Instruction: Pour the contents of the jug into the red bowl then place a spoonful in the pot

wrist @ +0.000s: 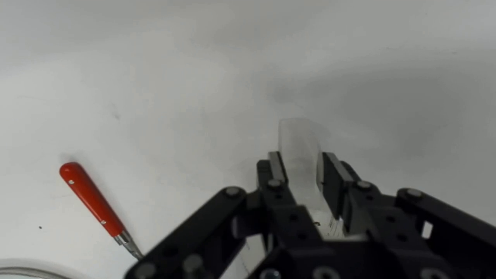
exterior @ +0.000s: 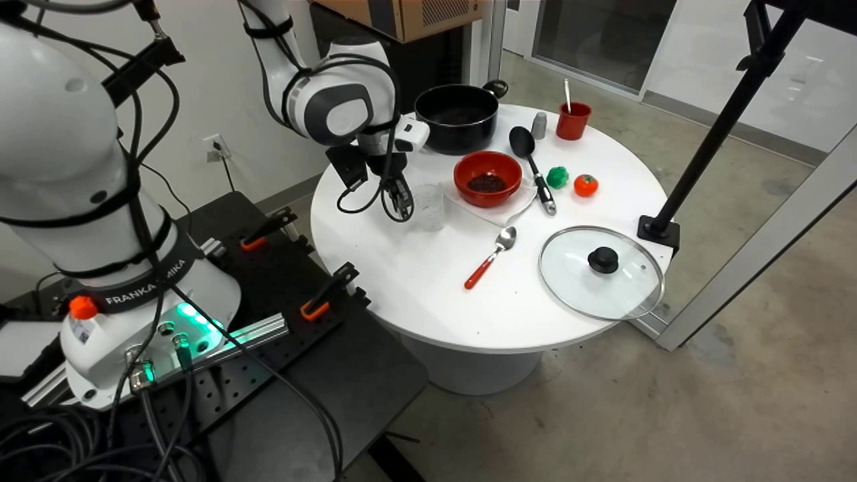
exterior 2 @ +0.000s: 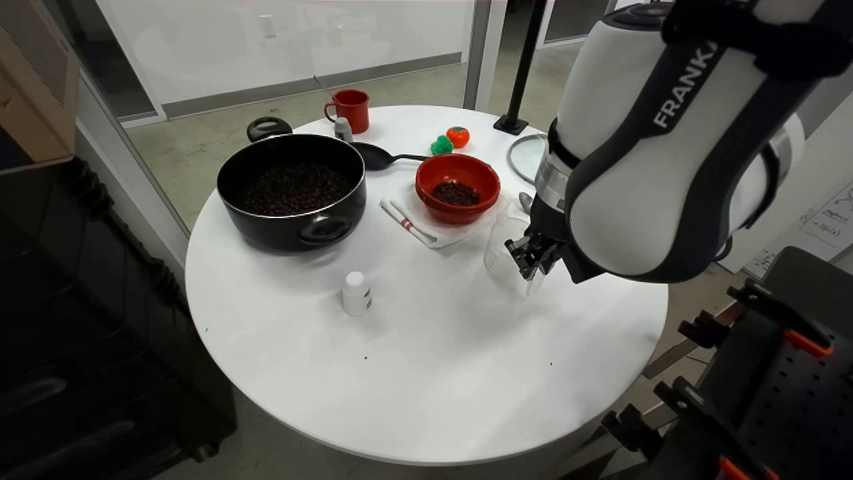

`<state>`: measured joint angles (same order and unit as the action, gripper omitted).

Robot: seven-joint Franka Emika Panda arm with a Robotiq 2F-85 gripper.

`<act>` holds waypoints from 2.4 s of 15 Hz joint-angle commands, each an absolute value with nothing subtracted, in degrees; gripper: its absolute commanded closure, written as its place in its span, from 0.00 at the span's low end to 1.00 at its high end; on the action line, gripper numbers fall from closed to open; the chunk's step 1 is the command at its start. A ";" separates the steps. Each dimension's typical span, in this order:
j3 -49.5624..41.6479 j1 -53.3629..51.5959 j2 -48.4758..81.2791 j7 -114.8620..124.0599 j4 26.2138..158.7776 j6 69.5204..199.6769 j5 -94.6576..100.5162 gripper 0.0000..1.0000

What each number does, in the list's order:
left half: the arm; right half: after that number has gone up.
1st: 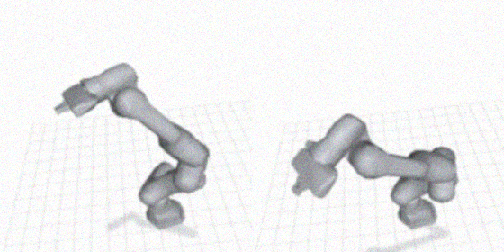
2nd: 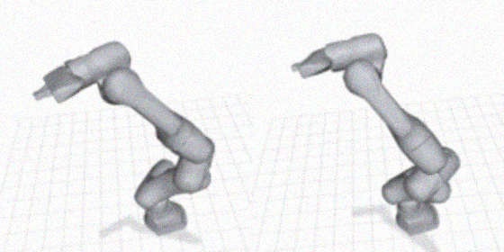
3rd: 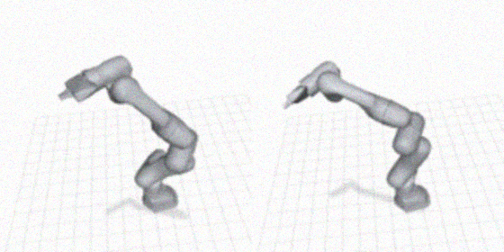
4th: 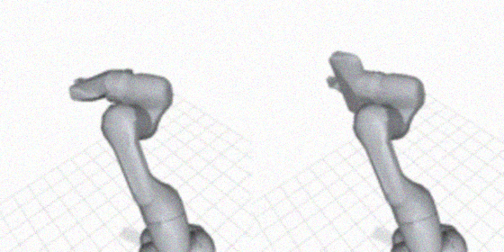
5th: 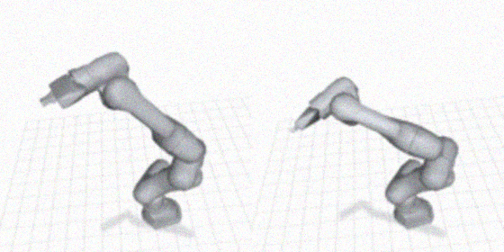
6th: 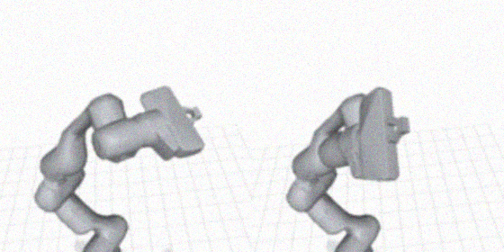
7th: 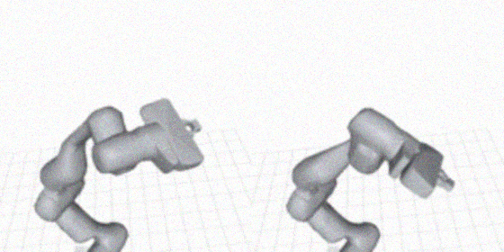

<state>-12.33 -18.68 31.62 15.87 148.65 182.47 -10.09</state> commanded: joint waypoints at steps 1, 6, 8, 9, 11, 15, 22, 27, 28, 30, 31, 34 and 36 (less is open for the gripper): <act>-12.48 -18.97 31.18 16.46 147.73 179.54 -10.91 0.41; -9.41 -13.59 25.92 14.91 149.14 172.92 -9.64 0.05; -8.41 -10.49 23.01 13.86 149.34 167.96 -9.01 0.00; -8.39 -9.10 21.60 13.33 149.33 165.38 -8.52 0.00; -9.55 -6.79 19.31 12.15 148.67 160.49 -6.56 0.00; -13.39 -3.70 16.42 12.76 145.84 153.59 0.54 0.00; -16.52 1.32 18.25 9.44 134.94 145.63 15.75 0.00; -13.79 7.81 22.46 1.23 130.86 151.69 11.62 0.00; -13.38 8.87 23.48 -0.26 130.04 151.82 11.01 0.00; -12.01 11.70 25.53 -4.72 128.41 151.16 9.18 0.00; -10.84 13.49 26.52 -8.02 127.47 150.50 7.89 0.00; -8.13 17.16 28.74 -15.90 124.91 148.53 5.77 0.00; -9.64 15.76 27.67 -12.93 127.03 150.19 6.99 0.00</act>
